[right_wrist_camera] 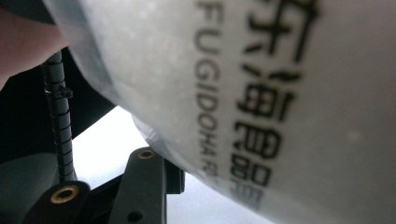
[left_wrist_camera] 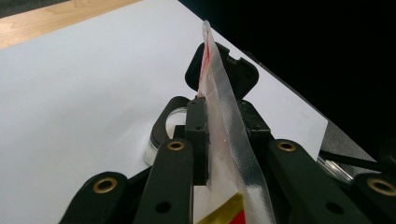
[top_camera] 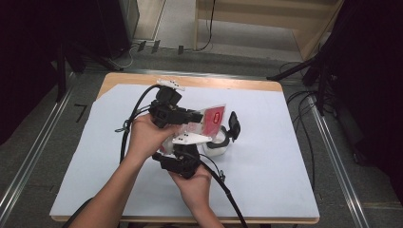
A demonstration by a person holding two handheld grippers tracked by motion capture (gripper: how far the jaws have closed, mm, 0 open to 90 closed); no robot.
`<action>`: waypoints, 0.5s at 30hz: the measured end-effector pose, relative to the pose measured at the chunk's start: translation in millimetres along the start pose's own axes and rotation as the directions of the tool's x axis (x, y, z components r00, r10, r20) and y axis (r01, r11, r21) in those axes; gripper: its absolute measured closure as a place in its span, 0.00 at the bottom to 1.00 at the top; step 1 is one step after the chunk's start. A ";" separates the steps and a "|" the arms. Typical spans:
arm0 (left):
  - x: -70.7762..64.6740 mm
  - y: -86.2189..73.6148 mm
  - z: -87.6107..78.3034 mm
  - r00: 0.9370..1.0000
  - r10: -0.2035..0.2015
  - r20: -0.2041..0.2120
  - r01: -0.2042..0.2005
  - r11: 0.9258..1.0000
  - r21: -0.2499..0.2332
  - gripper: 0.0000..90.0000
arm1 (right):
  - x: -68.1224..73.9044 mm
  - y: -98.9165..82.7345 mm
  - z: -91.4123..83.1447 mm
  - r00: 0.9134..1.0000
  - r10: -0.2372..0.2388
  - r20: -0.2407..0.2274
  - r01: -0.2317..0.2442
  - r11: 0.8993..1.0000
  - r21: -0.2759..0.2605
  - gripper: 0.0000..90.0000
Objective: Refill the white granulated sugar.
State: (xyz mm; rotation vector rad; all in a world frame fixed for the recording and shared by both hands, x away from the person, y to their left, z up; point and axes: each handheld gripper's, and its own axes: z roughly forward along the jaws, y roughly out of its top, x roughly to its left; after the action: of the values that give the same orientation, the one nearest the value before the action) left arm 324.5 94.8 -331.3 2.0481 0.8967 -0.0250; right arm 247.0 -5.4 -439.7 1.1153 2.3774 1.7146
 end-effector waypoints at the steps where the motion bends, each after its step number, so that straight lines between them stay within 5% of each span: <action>1: 0.0 0.0 0.0 1.000 0.000 0.000 0.000 1.000 0.000 0.87 | -0.1 0.0 0.0 1.000 0.000 -0.003 0.000 1.000 0.001 0.70; 15: -0.8 -0.6 0.4 1.000 0.006 -0.004 -0.006 1.000 -0.004 0.87 | -0.2 -0.4 0.1 1.000 -0.002 -0.006 0.002 1.000 0.002 0.70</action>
State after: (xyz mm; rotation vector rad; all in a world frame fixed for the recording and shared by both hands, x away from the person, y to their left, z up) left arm 323.7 94.3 -331.7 2.0476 0.8926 -0.0165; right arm 246.9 -5.4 -440.1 1.1086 2.3838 1.7178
